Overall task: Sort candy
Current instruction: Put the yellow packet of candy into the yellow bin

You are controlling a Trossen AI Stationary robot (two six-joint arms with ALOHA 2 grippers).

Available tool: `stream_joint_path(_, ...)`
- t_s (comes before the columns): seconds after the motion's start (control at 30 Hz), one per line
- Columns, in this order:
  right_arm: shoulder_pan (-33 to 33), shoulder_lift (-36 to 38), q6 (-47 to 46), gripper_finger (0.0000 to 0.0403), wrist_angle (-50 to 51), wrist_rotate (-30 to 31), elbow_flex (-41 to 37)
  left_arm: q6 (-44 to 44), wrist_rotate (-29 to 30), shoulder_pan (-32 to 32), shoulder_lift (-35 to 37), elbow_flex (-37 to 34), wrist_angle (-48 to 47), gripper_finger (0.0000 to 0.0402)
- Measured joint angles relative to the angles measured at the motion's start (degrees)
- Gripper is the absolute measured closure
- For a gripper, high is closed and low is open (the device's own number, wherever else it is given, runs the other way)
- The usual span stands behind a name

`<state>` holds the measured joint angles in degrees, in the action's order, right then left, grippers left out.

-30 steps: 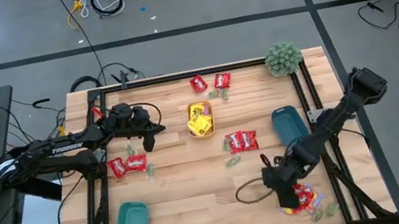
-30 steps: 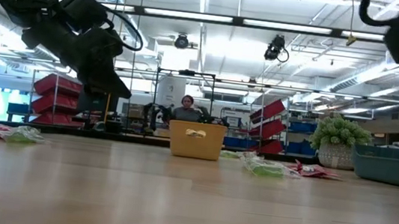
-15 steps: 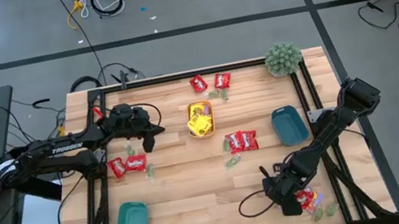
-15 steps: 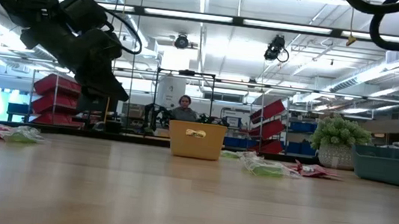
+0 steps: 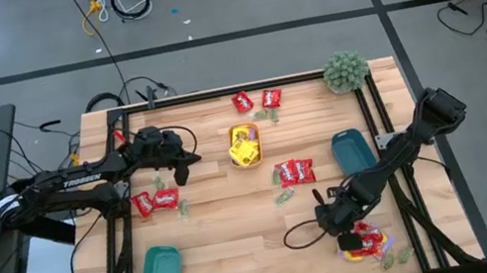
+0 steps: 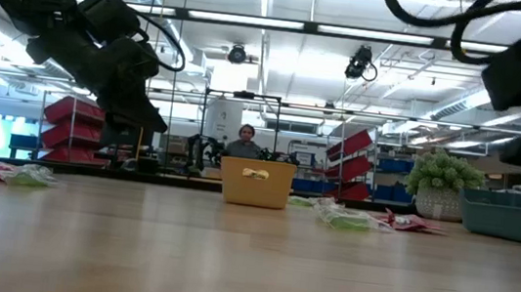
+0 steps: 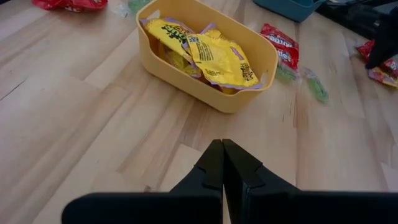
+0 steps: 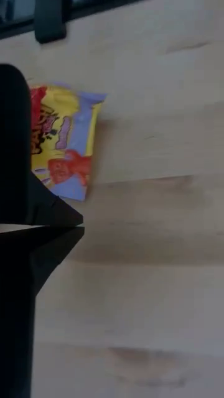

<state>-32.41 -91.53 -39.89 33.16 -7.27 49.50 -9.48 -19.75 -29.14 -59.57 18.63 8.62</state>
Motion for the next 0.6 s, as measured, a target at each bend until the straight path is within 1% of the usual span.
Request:
stream_joint_path(0.07,-0.2,0.7,-0.3,0.0397,-0.7,0.1,0.0,0.0,0.0,0.0,0.0,0.0,-0.4,0.0401)
stream_joint_path(0.17,-2.6,0.7,-0.4,0.0367,-3.1,-1.0,0.0,0.0,0.0,0.0,0.0,0.0,-1.4,0.0401)
stream_joint_path(0.23,-4.2,0.7,-0.4,0.0335,-3.5,-1.0,0.1,0.0,0.0,0.0,0.0,0.0,-1.5,0.0401)
stream_joint_path(0.37,-6.7,0.7,-1.0,0.0256,-2.0,4.0,0.1,0.0,0.0,0.0,0.0,0.0,-1.5,0.0401)
stream_joint_path(0.47,-7.7,-0.4,-1.0,0.0201,-2.8,5.3,0.1,0.0,0.0,0.0,0.0,0.0,-1.5,0.0401)
stream_joint_path(0.53,-8.0,-2.1,-0.1,0.0173,-4.0,5.1,0.1,0.0,0.0,0.0,0.0,0.0,-1.5,0.0401)
stream_joint_path(0.6,-8.1,-3.8,1.7,0.0156,-5.8,4.9,0.1,0.0,0.0,0.0,0.0,0.0,-2.0,0.0401)
